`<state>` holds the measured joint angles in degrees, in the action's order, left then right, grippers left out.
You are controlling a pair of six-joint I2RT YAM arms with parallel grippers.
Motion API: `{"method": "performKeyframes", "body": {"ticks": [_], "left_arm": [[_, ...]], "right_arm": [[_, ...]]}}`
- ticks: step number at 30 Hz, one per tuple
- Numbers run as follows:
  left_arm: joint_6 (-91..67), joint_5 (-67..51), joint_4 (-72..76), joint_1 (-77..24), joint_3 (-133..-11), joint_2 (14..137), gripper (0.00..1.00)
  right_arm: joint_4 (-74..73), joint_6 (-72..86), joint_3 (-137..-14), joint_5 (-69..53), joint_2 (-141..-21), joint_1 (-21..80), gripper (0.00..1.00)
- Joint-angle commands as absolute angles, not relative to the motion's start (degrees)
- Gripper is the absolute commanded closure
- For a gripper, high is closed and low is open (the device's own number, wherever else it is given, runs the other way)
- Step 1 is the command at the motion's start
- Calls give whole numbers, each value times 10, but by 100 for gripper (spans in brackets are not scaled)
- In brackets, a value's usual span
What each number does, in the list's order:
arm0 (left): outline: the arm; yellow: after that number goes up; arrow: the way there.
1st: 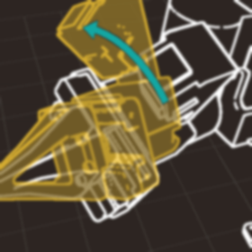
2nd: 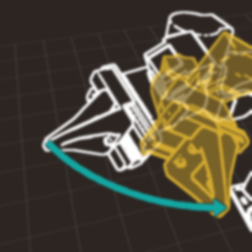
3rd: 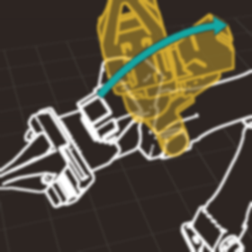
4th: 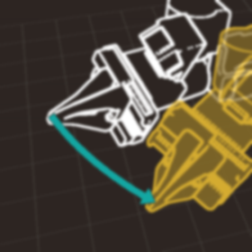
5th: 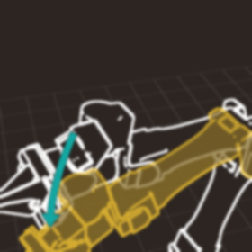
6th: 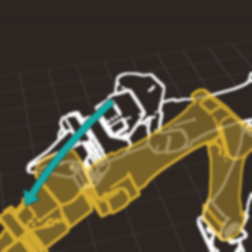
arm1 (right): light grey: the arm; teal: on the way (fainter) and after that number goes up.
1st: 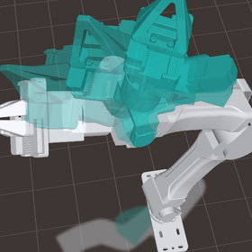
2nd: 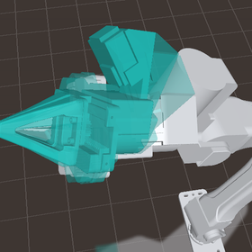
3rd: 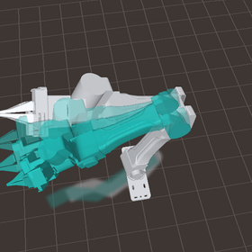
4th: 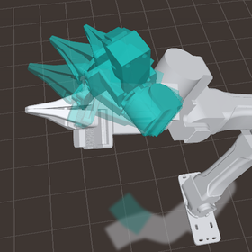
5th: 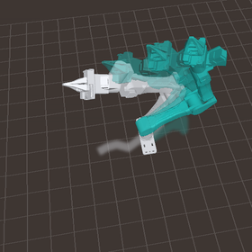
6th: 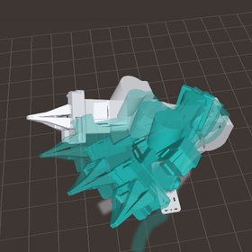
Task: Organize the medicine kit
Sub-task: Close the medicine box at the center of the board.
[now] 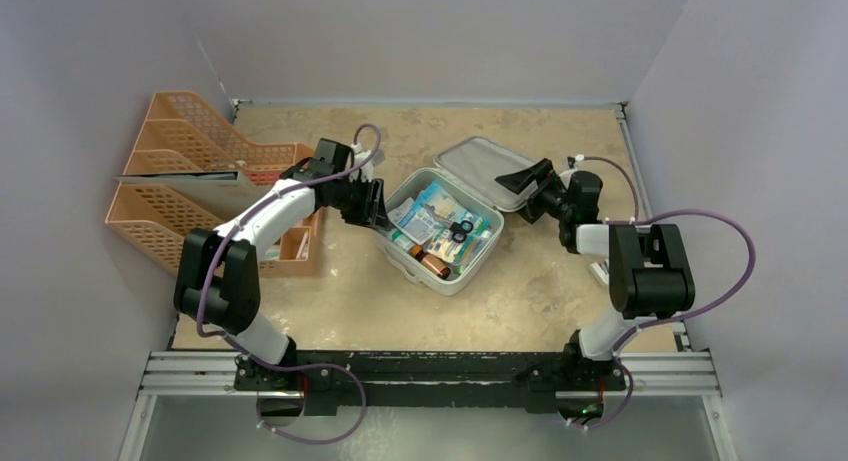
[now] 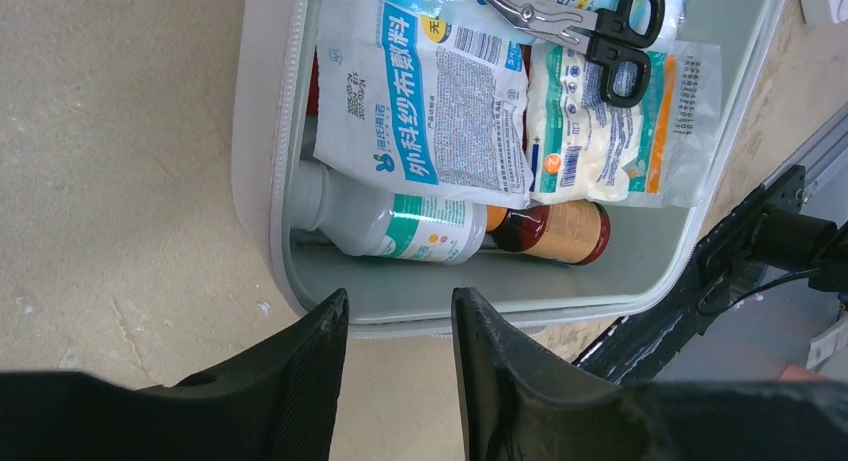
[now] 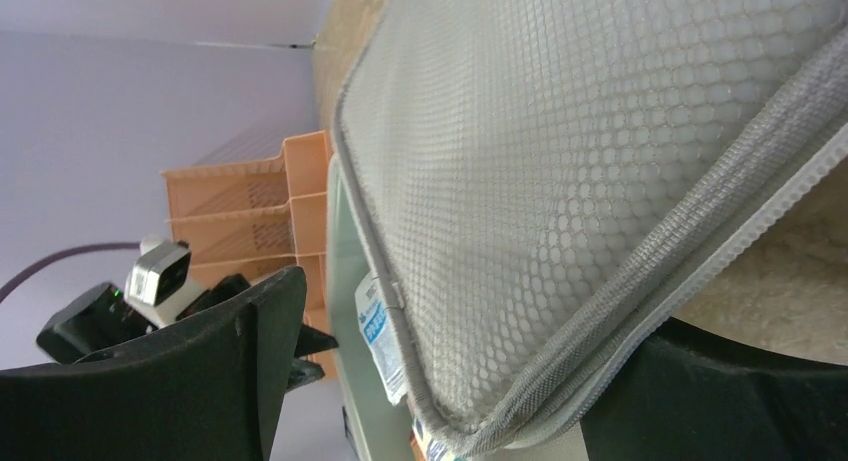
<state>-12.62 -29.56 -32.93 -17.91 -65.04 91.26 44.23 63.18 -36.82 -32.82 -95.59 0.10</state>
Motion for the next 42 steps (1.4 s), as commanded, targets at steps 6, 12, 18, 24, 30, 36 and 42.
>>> {"method": "performKeyframes", "body": {"ticks": [6, 12, 18, 24, 30, 36, 42], "left_arm": [[-110, -298, -326, -185, -664, 923, 60], [-110, -294, -328, -185, -664, 925, 60], [-110, -299, -328, -184, -666, 924, 60], [-113, -308, -327, -185, -662, 906, 60], [-120, -308, -327, -184, -665, 886, 49], [-137, -273, -346, -183, -680, 837, 40], [-160, -228, -342, -183, -691, 752, 28]], "right_arm": [[380, 507, -400, -369, -843, -14, 6], [337, 477, -419, -379, -799, -14, 5], [284, 454, -442, -396, -745, -14, 6], [223, 438, -477, -418, -698, -14, 6], [135, 403, -519, -432, -656, -14, 6], [132, 434, -527, -497, -648, -12, 6], [149, 479, -506, -542, -625, -8, 6]]}}
